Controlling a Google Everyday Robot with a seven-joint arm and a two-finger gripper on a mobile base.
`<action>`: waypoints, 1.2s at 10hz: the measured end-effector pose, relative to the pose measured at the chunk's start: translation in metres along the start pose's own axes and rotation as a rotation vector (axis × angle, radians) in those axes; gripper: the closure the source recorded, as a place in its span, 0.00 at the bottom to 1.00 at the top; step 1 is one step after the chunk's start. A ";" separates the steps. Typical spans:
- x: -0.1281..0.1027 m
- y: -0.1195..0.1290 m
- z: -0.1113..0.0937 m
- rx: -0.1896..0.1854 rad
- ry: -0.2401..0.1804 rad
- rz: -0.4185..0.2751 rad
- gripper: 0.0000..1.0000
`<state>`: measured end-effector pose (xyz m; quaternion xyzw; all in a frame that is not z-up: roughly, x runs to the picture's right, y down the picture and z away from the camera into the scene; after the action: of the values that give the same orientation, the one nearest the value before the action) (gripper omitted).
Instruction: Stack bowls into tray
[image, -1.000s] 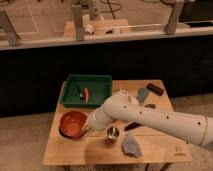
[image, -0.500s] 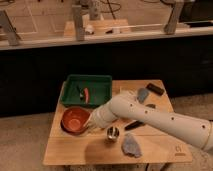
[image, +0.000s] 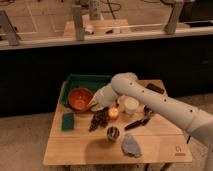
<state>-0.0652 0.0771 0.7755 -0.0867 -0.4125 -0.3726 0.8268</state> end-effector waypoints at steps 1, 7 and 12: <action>0.020 -0.009 0.000 -0.005 0.010 0.008 1.00; 0.070 -0.009 -0.018 0.001 0.035 0.081 1.00; 0.099 0.007 -0.028 0.002 0.183 0.148 1.00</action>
<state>-0.0055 0.0159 0.8328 -0.0818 -0.3279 -0.3166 0.8863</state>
